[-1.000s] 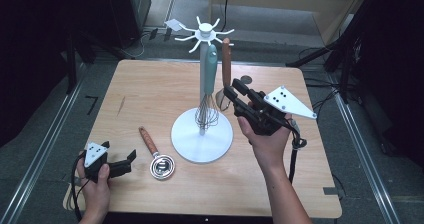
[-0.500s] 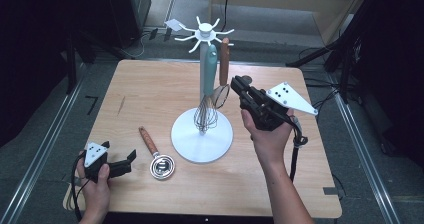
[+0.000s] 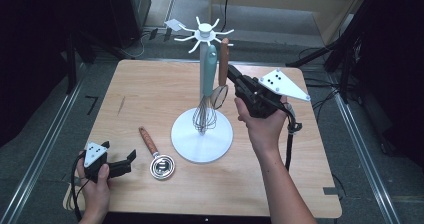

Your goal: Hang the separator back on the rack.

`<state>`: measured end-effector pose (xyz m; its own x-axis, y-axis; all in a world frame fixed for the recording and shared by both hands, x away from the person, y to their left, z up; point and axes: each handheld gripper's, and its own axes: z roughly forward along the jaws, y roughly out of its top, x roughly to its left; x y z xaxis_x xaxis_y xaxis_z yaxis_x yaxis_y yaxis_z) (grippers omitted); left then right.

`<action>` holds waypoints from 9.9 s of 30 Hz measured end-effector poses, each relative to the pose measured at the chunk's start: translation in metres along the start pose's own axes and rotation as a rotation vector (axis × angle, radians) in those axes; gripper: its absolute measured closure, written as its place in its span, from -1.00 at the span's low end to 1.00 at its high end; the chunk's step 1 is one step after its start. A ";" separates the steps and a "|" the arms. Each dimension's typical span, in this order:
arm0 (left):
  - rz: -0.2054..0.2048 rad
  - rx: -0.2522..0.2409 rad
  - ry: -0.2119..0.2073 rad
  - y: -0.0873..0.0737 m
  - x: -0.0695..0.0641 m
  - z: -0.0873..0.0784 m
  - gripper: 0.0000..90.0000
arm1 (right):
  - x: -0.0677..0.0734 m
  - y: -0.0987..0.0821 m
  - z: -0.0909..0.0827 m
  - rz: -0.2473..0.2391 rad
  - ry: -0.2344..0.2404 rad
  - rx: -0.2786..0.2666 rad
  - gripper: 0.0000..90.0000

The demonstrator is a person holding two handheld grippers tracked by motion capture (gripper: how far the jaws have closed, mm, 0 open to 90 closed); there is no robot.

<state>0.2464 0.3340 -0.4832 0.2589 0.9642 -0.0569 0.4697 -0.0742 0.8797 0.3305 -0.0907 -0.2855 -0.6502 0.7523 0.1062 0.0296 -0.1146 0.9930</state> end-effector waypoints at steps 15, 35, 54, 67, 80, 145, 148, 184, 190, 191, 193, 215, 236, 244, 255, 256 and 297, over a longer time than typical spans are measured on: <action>0.003 -0.002 -0.001 0.000 -0.001 0.000 -1.00 | 0.012 -0.004 -0.004 -0.016 0.051 0.012 1.00; 0.005 -0.002 -0.002 0.000 -0.001 0.000 -1.00 | 0.003 0.010 -0.003 -0.014 0.001 -0.010 1.00; 0.002 -0.003 -0.007 0.000 0.000 0.000 -1.00 | -0.007 0.038 0.012 -0.039 0.025 -0.141 1.00; 0.002 -0.003 -0.010 0.000 0.000 0.000 -1.00 | -0.009 0.032 0.016 -0.076 0.163 -0.131 1.00; 0.029 -0.003 0.005 0.000 -0.004 0.000 -0.91 | 0.004 0.028 0.004 -0.076 0.145 -0.127 1.00; 0.145 0.211 -0.311 -0.001 -0.059 0.004 0.54 | -0.030 -0.156 -0.099 0.070 -0.132 0.254 0.18; 0.149 0.229 -0.301 -0.002 -0.059 0.005 0.52 | -0.028 -0.164 -0.102 0.108 -0.133 0.265 0.18; 0.147 0.322 -0.418 -0.009 -0.108 0.008 0.59 | 0.045 -0.209 -0.078 0.078 0.052 0.445 0.35; 0.138 0.327 -0.436 -0.010 -0.121 0.010 0.58 | 0.053 -0.215 -0.073 0.088 0.067 0.488 0.38; 0.140 0.327 -0.445 -0.010 -0.123 0.010 0.57 | 0.054 -0.215 -0.073 0.077 0.071 0.498 0.39; 0.144 0.326 -0.453 -0.009 -0.126 0.011 0.56 | 0.058 -0.215 -0.074 0.067 0.077 0.506 0.40; 0.168 0.305 -0.537 -0.007 -0.157 0.020 0.59 | 0.072 -0.223 -0.074 0.123 0.055 0.658 0.38; 0.015 0.169 -0.411 0.003 -0.077 0.000 0.48 | 0.052 -0.222 -0.076 0.048 -0.002 0.720 0.35; 0.015 0.166 -0.368 0.001 -0.073 0.004 0.42 | 0.033 -0.216 -0.081 0.041 -0.115 0.699 0.37; 0.012 0.214 -0.299 0.003 -0.073 0.021 0.67 | 0.040 -0.199 -0.074 0.075 -0.033 0.605 0.66; 0.005 0.217 -0.294 0.004 -0.073 0.023 0.70 | 0.043 -0.199 -0.071 0.081 -0.013 0.610 0.73; 0.092 0.285 -0.250 0.011 -0.096 0.048 1.00 | 0.028 -0.214 -0.089 0.189 -0.109 0.750 0.72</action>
<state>0.2670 0.2286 -0.4903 0.4920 0.8612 -0.1276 0.6413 -0.2594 0.7221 0.2382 -0.1025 -0.4997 -0.5057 0.8278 0.2430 0.6629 0.1927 0.7234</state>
